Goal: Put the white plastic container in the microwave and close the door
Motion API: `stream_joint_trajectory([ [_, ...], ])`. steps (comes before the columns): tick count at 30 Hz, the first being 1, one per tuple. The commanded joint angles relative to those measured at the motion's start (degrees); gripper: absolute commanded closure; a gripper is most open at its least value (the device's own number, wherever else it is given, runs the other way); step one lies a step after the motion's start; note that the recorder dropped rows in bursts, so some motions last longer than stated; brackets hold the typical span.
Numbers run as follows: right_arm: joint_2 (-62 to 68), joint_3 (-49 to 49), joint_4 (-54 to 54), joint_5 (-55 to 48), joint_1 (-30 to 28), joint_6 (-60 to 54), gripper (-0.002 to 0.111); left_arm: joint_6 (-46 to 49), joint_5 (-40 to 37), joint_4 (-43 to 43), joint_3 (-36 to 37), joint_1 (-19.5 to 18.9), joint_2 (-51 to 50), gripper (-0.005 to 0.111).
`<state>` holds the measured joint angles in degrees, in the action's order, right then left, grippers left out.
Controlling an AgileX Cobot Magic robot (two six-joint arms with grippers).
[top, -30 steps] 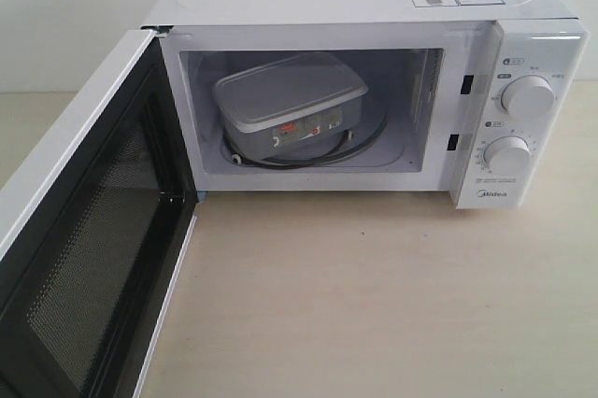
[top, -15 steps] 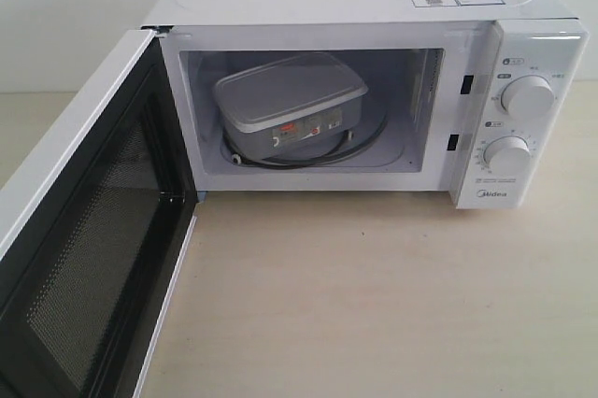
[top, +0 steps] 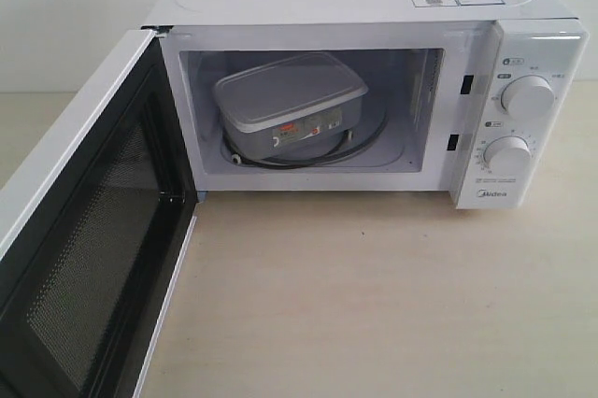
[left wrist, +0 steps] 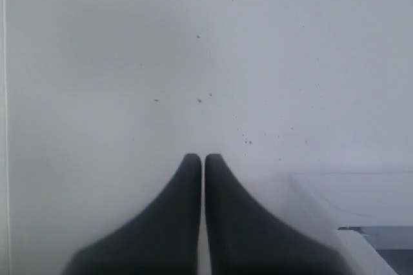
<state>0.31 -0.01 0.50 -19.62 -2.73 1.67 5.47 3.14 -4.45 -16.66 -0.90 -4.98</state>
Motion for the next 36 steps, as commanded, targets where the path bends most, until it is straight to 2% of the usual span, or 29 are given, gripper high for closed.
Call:
stream_joint_trajectory([
  [1,-0.31,0.01,0.03,0.16,-0.15,-0.14,0.108,0.81,-8.96,-0.67,-7.90,-0.15,-10.25,0.102],
  [4,-0.31,0.01,0.03,0.16,-0.15,-0.14,0.108,0.81,-8.23,-0.67,-10.18,-0.15,-15.52,0.102],
  [7,-0.31,0.01,0.03,0.16,-0.15,-0.14,0.108,0.81,-1.77,-0.67,-10.39,-0.15,-18.55,0.102],
  [10,-0.31,0.01,0.03,0.16,-0.15,-0.14,0.108,0.81,0.91,-0.67,-10.39,-0.15,-20.02,0.102],
  [22,-0.31,0.01,0.05,-0.33,-0.15,-0.14,0.108,0.81,-0.74,-0.67,-11.21,-0.15,-19.99,0.102],
  [26,-0.31,0.01,0.05,-0.33,-0.15,-0.14,0.108,0.81,-9.82,-0.67,-15.37,-0.15,-20.37,0.102],
  [32,-0.31,0.01,0.05,-0.33,-0.15,-0.14,0.108,0.81,-32.44,-1.60,-25.40,-0.15,-23.22,0.102],
  [36,-0.31,0.01,0.05,-0.33,-0.15,-0.14,0.108,4.98,-50.71,-4.54,-31.99,-0.15,-27.52,0.102],
])
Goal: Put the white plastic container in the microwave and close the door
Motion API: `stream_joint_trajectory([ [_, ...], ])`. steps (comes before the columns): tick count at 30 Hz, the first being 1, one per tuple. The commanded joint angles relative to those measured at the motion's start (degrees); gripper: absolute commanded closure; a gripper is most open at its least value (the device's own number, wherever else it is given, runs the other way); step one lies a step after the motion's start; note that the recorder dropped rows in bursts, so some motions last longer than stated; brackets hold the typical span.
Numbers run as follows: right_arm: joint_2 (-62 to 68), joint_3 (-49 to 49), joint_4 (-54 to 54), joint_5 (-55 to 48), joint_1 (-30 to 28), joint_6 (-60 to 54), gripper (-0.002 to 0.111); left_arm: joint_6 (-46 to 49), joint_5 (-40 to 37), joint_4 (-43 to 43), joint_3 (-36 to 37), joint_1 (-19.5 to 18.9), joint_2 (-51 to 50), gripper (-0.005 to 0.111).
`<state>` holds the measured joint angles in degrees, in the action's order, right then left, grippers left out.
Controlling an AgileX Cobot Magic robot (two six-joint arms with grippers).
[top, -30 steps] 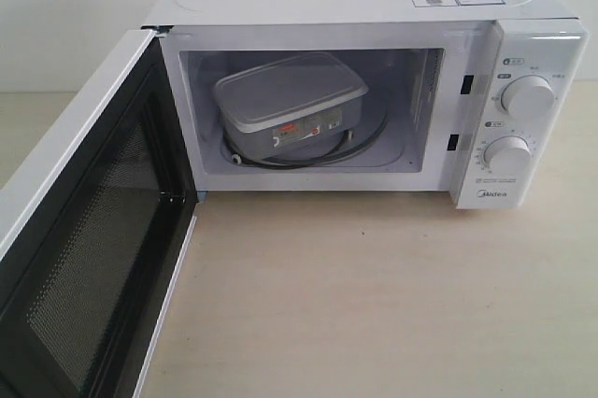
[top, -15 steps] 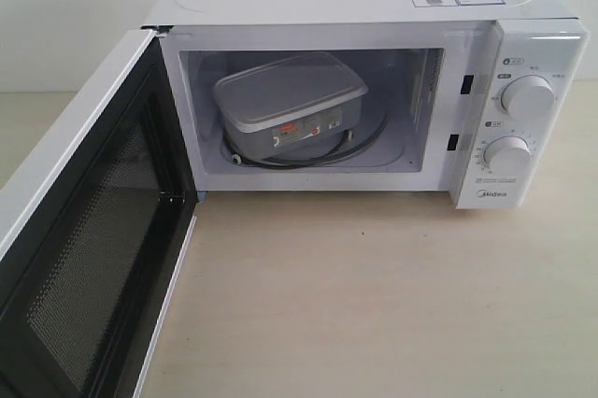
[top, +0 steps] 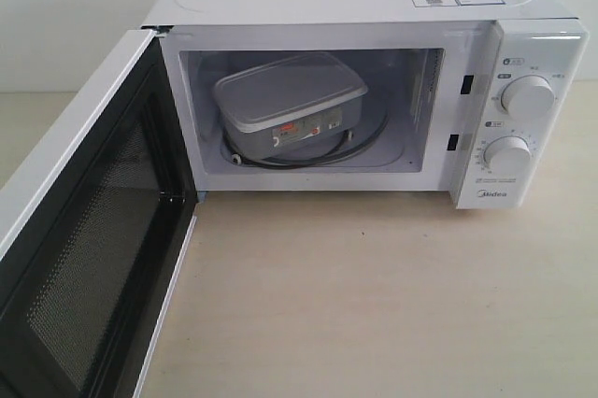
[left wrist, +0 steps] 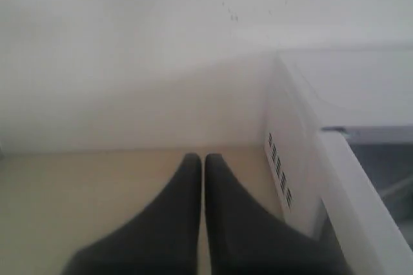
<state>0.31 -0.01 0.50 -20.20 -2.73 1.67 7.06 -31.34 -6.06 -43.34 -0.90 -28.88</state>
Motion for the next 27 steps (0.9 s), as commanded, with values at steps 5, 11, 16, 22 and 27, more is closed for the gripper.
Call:
stream_joint_trajectory([
  [5,-0.31,0.01,0.05,0.25,-0.15,-0.14,0.108,5.31,-28.45,-9.93,-7.70,-0.15,-10.15,0.102],
  [11,-0.31,0.01,0.05,0.25,-0.15,-0.14,0.108,8.10,-31.77,-14.15,-7.70,-0.15,-18.11,0.102],
  [16,-0.31,0.01,0.05,0.25,-0.15,-0.14,0.108,19.01,-32.11,-28.68,-7.70,0.21,-28.94,0.102],
  [22,-0.31,0.01,0.05,0.25,-0.15,-0.14,0.108,32.57,-30.17,-42.47,-7.70,5.62,-40.86,0.102],
  [27,-0.31,0.01,0.05,0.25,-0.15,-0.14,0.108,35.05,-26.33,-44.67,-7.70,6.96,-42.04,0.102],
])
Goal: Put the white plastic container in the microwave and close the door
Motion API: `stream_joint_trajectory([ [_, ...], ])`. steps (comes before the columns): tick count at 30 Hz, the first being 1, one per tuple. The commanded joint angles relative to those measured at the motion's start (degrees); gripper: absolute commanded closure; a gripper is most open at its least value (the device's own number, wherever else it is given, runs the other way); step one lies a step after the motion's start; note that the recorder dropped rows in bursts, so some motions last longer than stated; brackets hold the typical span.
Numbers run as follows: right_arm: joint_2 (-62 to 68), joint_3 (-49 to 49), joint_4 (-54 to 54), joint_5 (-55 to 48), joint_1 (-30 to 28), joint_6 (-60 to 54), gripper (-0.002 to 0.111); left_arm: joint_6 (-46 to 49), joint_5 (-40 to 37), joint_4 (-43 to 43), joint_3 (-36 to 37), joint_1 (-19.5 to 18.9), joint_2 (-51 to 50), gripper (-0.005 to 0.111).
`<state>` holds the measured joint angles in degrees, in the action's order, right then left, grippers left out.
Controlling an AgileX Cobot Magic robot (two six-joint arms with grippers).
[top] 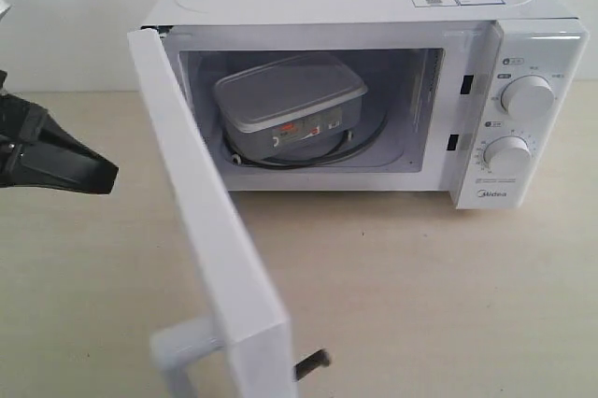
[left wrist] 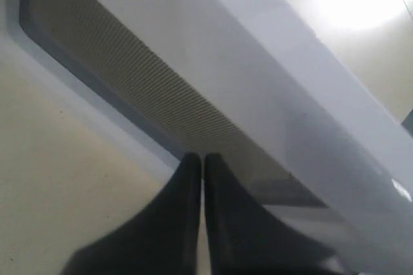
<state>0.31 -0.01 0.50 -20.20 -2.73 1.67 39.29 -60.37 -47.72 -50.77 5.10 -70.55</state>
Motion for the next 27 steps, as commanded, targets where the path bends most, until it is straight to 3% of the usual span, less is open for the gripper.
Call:
stream_joint_trajectory([
  [1,-0.31,0.01,0.05,0.25,-0.15,-0.14,0.108,3.70,2.93,-3.98,-0.27,0.96,-0.24,0.102],
  [10,-0.31,0.01,0.17,1.08,-0.15,-0.52,0.108,9.33,3.57,-8.06,-0.27,0.96,-0.14,0.102],
  [16,-0.31,0.01,0.07,11.60,-0.15,-0.65,0.108,13.46,2.19,-8.83,-0.27,3.07,-0.14,0.102],
  [22,-0.31,0.01,0.07,27.64,-0.15,2.42,0.108,16.90,12.78,-10.34,0.19,4.90,0.85,0.102],
  [27,-0.31,0.01,0.07,32.17,-0.15,7.29,0.108,18.17,20.63,-10.34,5.52,4.90,8.21,0.102],
])
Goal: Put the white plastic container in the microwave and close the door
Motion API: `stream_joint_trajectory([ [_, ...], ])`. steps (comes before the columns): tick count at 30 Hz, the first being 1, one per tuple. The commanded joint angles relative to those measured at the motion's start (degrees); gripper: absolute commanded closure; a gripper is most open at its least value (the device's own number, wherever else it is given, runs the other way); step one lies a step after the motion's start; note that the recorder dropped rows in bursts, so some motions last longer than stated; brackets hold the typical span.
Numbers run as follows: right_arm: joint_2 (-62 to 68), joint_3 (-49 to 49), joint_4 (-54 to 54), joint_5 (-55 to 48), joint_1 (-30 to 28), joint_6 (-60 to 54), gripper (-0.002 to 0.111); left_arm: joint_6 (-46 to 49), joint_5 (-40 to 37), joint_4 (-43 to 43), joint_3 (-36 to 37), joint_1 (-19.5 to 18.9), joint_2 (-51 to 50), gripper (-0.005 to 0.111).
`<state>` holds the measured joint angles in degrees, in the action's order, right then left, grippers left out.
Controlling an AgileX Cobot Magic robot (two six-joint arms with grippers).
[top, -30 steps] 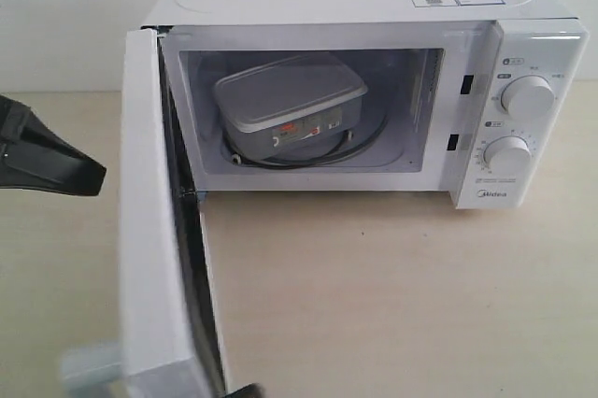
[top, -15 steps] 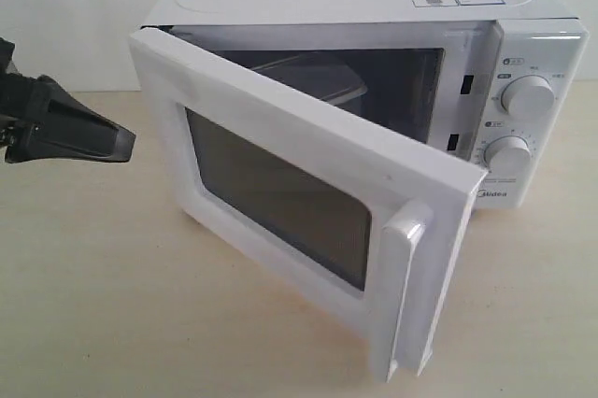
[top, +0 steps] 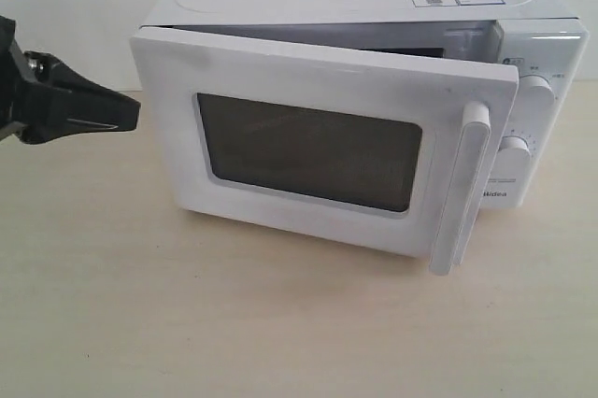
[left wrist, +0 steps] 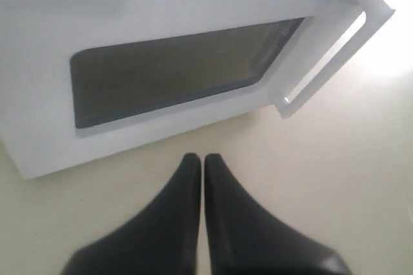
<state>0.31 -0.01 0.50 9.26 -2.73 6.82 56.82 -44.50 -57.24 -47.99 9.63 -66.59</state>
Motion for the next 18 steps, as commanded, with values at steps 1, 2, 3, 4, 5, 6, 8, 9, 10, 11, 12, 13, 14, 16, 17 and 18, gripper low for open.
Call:
stream_joint_trajectory([
  [1,-0.31,0.01,0.07,3.19,-0.15,2.46,0.108,0.65,5.75,-0.81,3.34,0.38,5.56,0.102],
  [2,-0.31,0.01,0.07,3.80,-0.15,3.29,0.108,0.65,6.15,-0.81,3.63,0.27,6.78,0.102],
  [3,-0.31,0.01,0.07,4.27,-0.15,4.06,0.108,0.65,6.15,-0.81,3.74,0.27,7.64,0.102],
  [4,-0.31,0.01,0.07,4.69,-0.15,4.71,0.108,0.65,6.15,-0.71,3.74,0.27,8.56,0.102],
  [5,-0.31,0.01,0.07,4.58,-0.15,5.61,0.108,0.65,6.15,-0.71,3.74,0.27,9.36,0.102],
  [6,-0.31,-0.81,0.07,4.58,-0.15,6.06,0.108,0.65,6.15,-0.71,3.74,0.27,9.91,0.102],
  [8,-0.31,-3.80,1.15,4.13,-0.15,6.40,0.108,-0.28,5.90,-0.71,3.74,0.27,11.01,0.102],
  [9,-0.08,-5.32,3.40,3.23,-0.15,6.40,0.108,-1.08,5.90,-0.71,3.74,0.27,11.47,0.102],
  [10,1.01,-7.46,6.65,2.03,-0.15,6.57,0.108,-1.25,5.90,-0.71,3.74,0.27,11.94,0.102],
  [11,2.36,-9.62,10.31,0.57,-0.15,7.20,0.108,-1.25,5.80,-0.71,3.83,0.27,12.28,0.102],
  [12,3.62,-11.78,12.84,0.00,-0.15,8.33,0.108,-1.25,5.92,-0.71,4.15,0.27,12.80,0.102],
  [13,5.34,-13.70,15.36,-0.01,-0.15,10.10,0.108,-1.12,6.16,-0.71,4.55,0.27,13.36,0.102],
  [14,7.28,-15.52,17.65,0.49,-0.15,12.49,0.108,-0.64,7.03,-0.58,5.12,0.27,13.91,0.102],
  [16,11.51,-18.12,23.45,2.43,-0.04,20.03,0.108,-0.42,8.73,-0.34,6.23,0.27,14.84,0.102],
  [17,13.82,-19.17,29.07,3.87,0.06,25.37,0.108,-0.42,9.16,-0.34,6.84,0.27,15.13,0.102],
  [18,16.18,-19.98,36.14,6.19,0.07,31.59,0.108,-0.42,9.27,-0.34,7.42,0.27,15.42,0.102],
])
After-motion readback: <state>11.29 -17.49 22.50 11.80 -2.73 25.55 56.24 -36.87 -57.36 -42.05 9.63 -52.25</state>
